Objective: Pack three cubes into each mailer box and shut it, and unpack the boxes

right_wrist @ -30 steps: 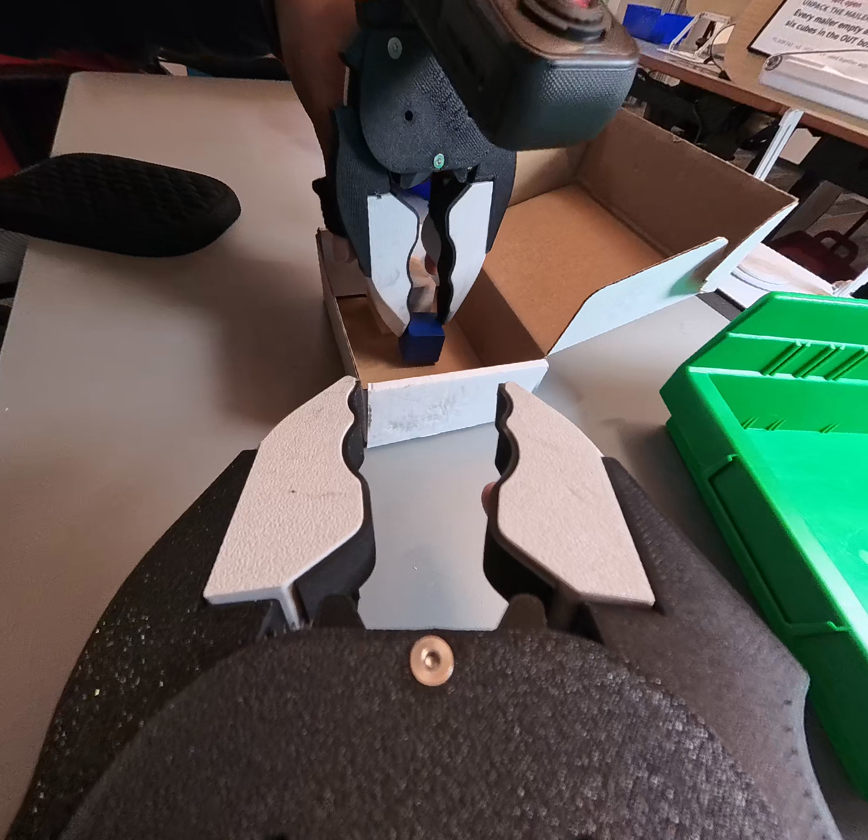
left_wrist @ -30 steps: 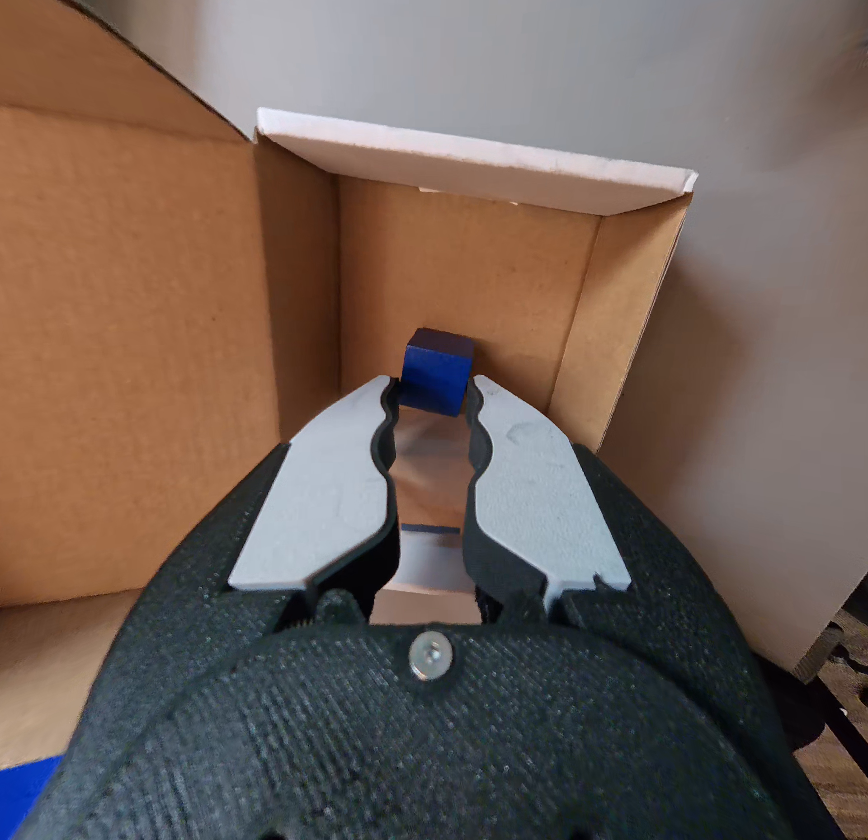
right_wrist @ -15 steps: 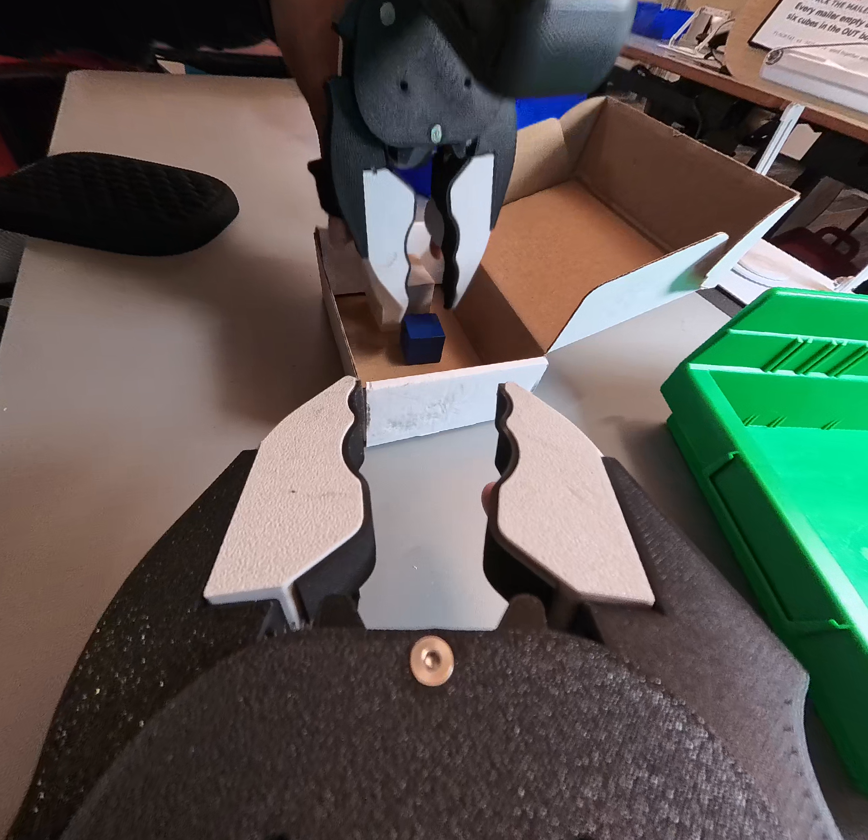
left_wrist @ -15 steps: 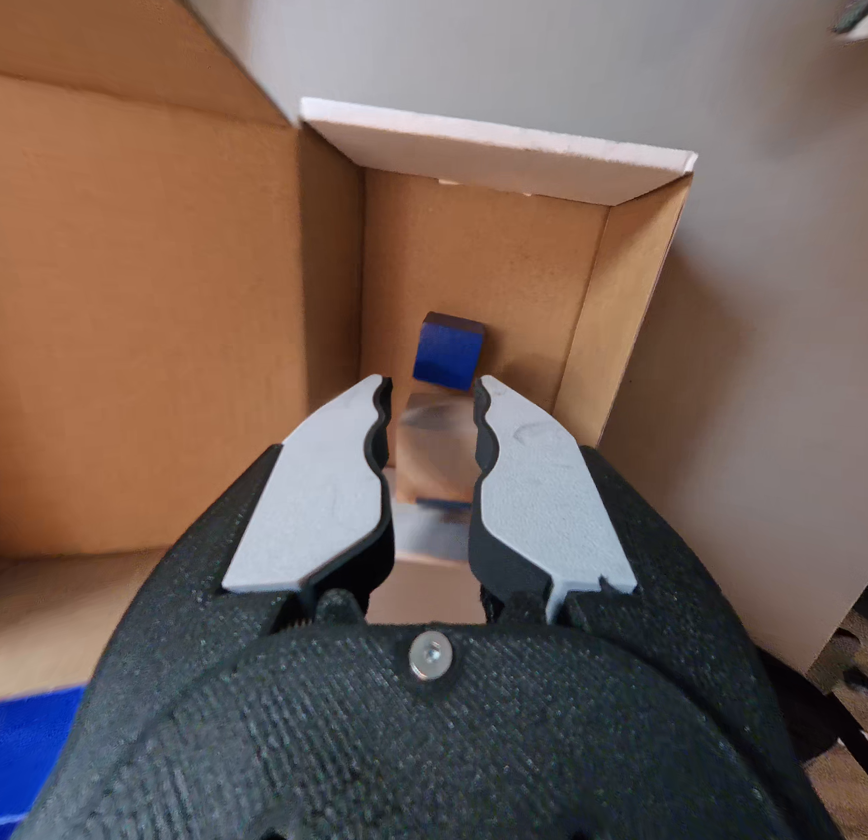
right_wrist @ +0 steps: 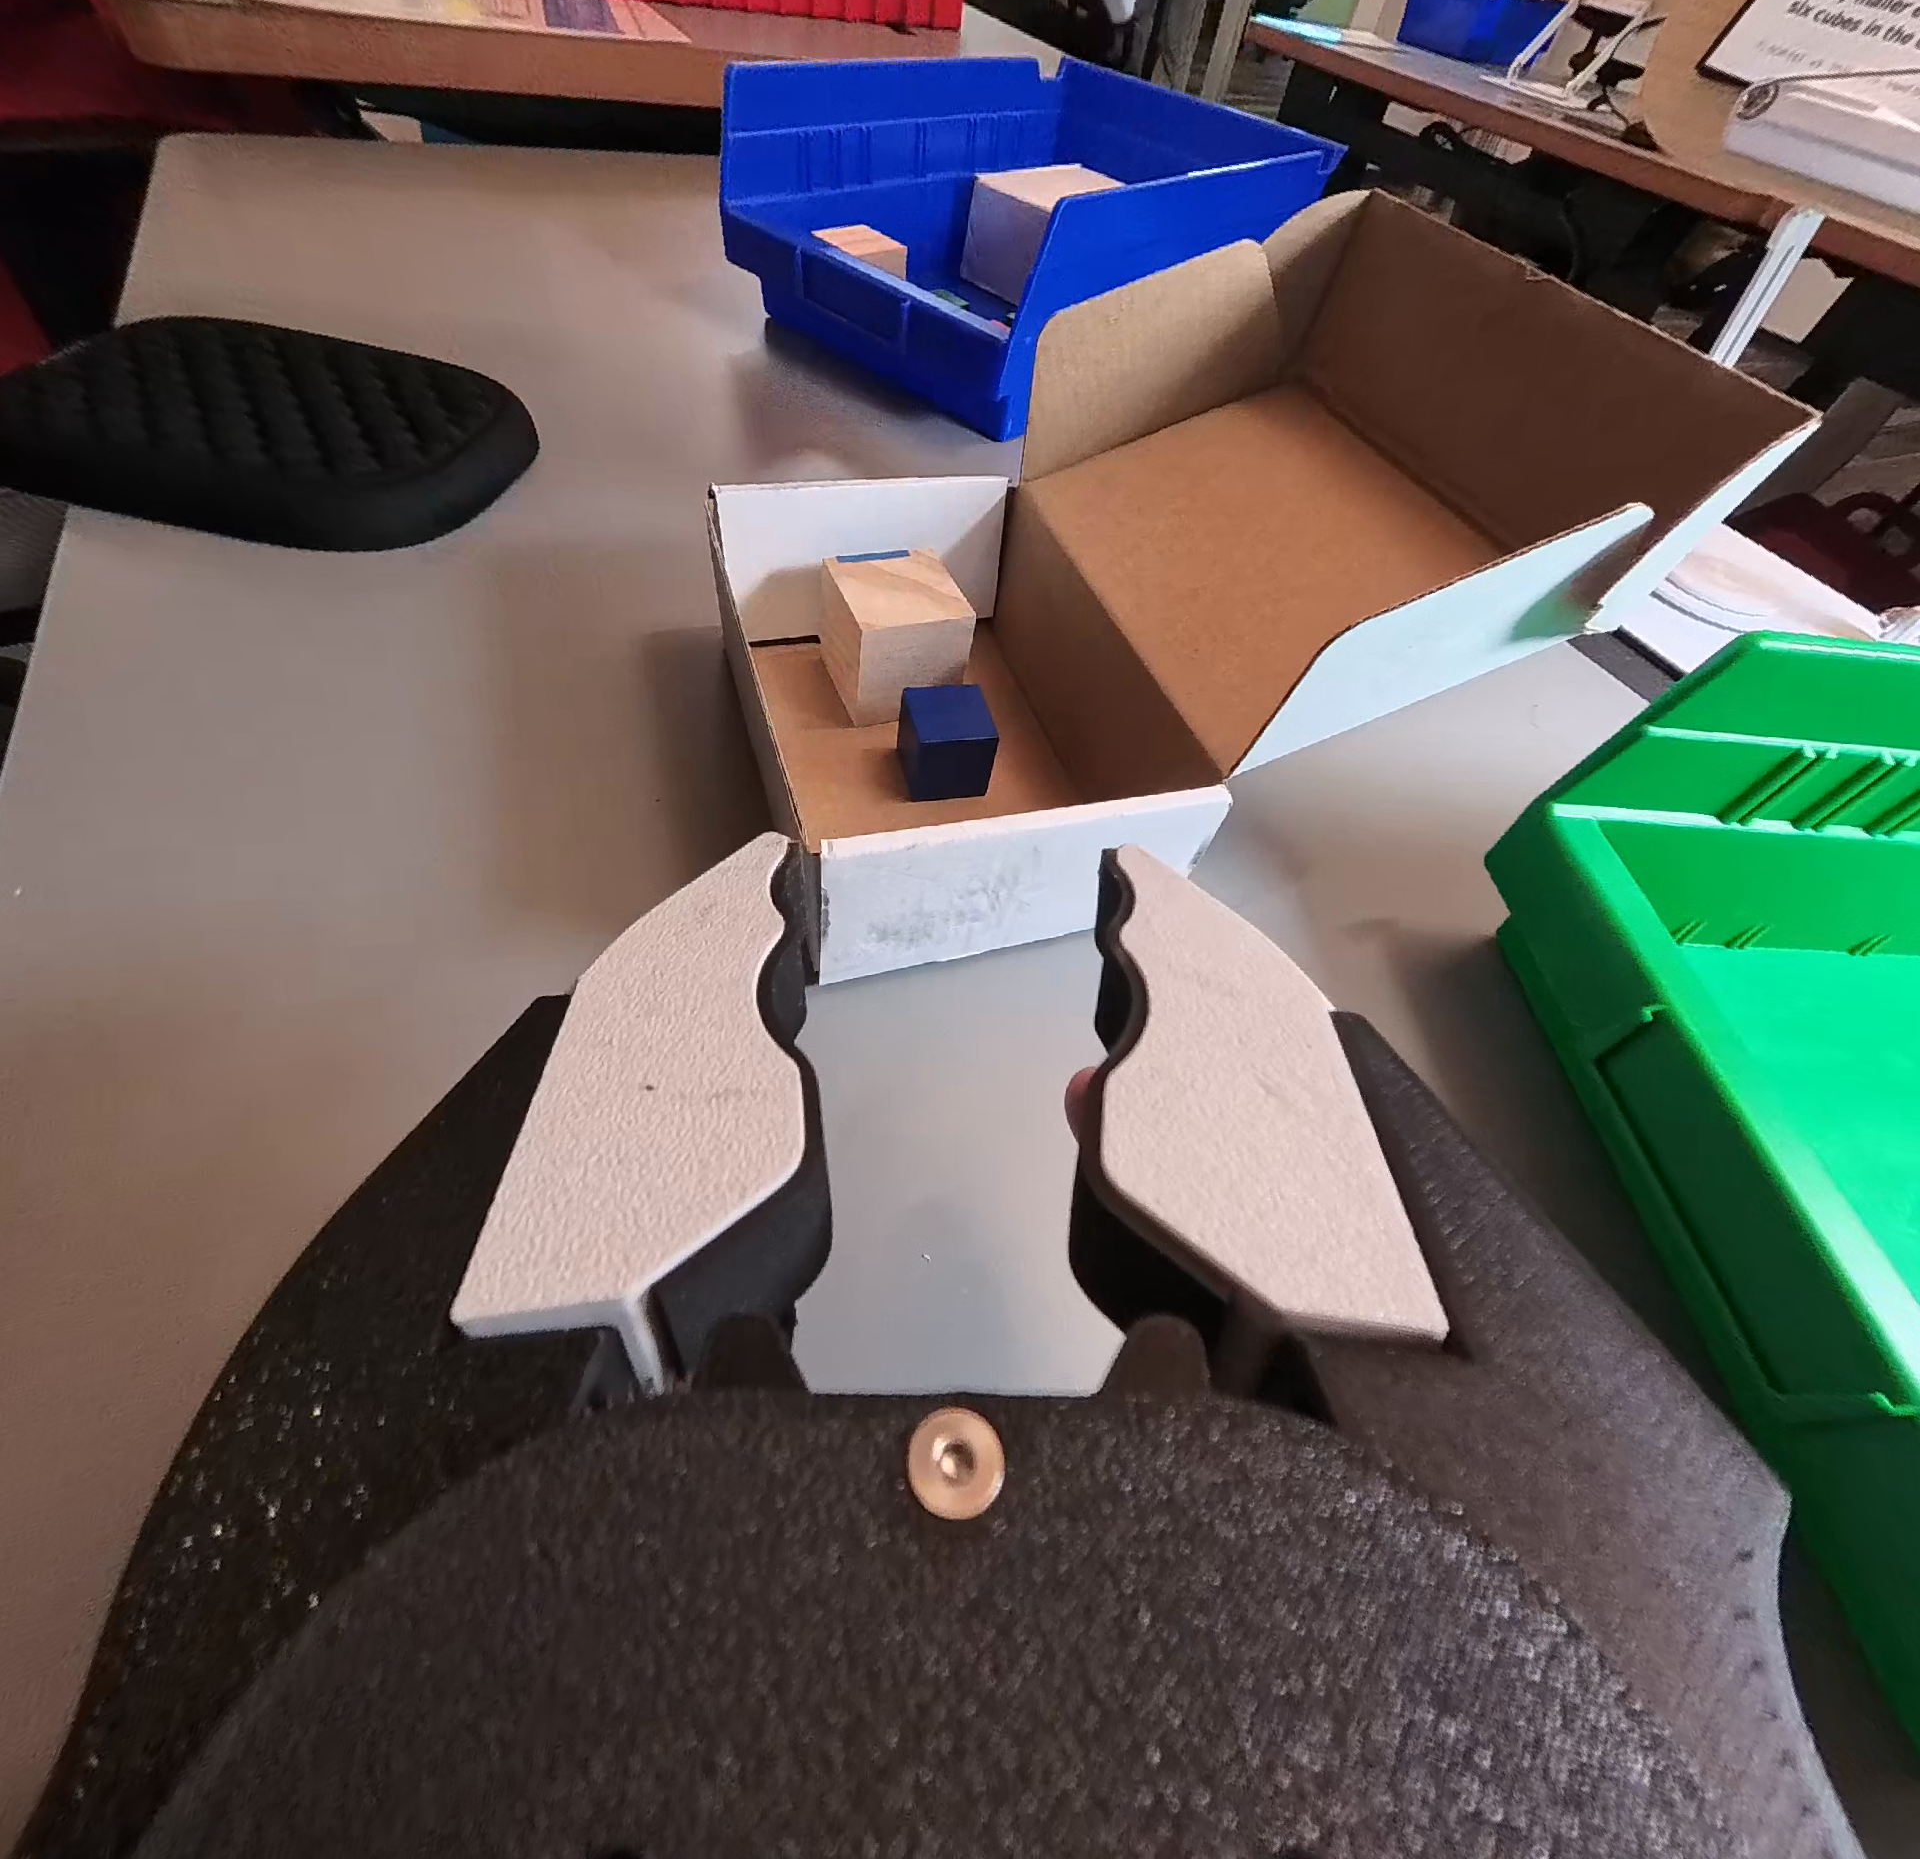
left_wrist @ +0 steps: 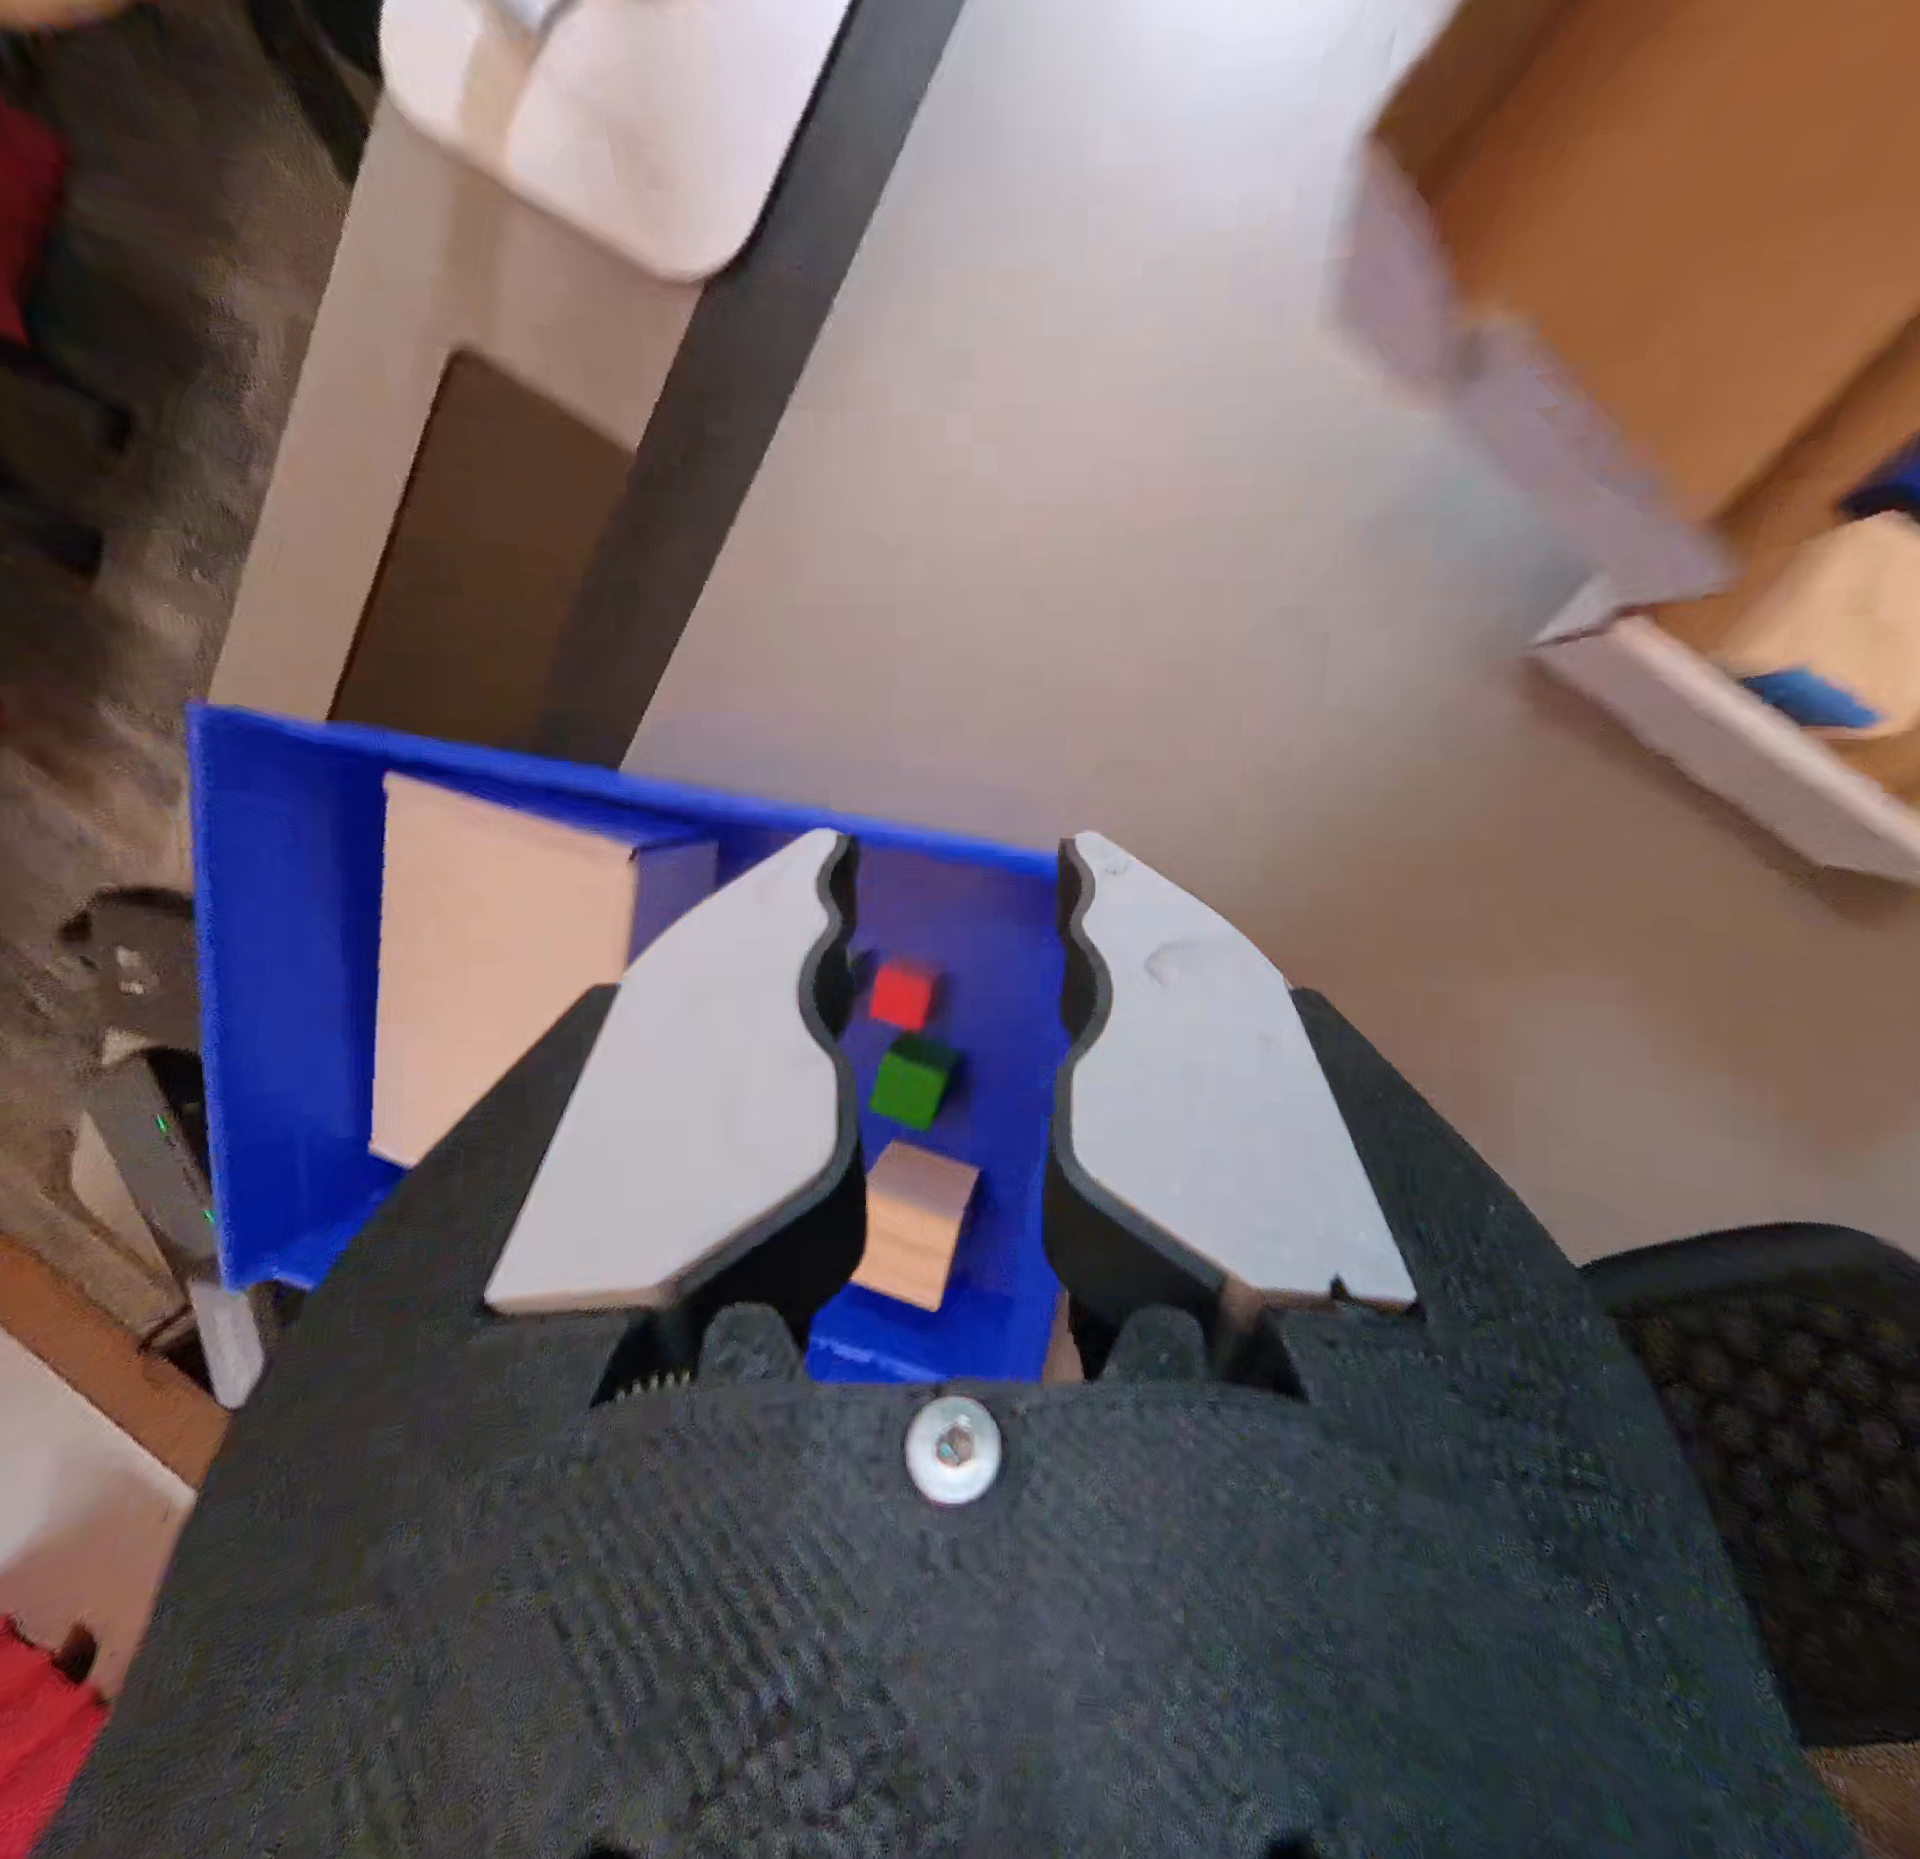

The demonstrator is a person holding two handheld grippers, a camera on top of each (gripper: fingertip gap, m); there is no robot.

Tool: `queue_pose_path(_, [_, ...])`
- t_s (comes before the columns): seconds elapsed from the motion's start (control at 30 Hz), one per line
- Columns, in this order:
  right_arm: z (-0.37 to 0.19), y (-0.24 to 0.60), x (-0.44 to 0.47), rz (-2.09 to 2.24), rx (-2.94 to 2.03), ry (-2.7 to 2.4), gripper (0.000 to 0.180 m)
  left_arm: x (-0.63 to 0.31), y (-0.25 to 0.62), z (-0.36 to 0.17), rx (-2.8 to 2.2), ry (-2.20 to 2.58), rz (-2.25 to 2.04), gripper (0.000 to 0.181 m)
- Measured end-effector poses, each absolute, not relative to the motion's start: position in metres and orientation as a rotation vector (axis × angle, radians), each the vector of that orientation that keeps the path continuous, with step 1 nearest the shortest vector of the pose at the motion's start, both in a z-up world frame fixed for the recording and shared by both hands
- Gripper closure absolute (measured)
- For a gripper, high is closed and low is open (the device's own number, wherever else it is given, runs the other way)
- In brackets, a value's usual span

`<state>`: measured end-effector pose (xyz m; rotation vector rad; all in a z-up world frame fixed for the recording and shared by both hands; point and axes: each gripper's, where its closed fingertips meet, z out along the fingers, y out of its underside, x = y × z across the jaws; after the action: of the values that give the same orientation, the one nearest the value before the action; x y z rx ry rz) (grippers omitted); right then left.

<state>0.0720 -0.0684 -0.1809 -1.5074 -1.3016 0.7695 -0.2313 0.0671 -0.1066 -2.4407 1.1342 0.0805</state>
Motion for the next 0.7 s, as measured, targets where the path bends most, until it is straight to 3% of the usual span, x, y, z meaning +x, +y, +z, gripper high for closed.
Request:
queue_pose_path(0.03, [-0.181,-0.068,0.072,0.771,-1.508,-1.301,0.126,-0.249,0.072,-0.115,-2.466,1.117,0.081,0.145])
queue_pose_path(0.33, [-0.182,-0.066,0.073,0.792,-1.524,-1.29,0.127,-0.335,0.081,-0.205,-2.577,1.138,0.007,0.146])
queue_pose_path(0.7, [-0.185,-0.062,0.073,0.812,-1.553,-1.271,0.127,-0.352,0.084,-0.242,-2.642,1.159,-0.012,0.146])
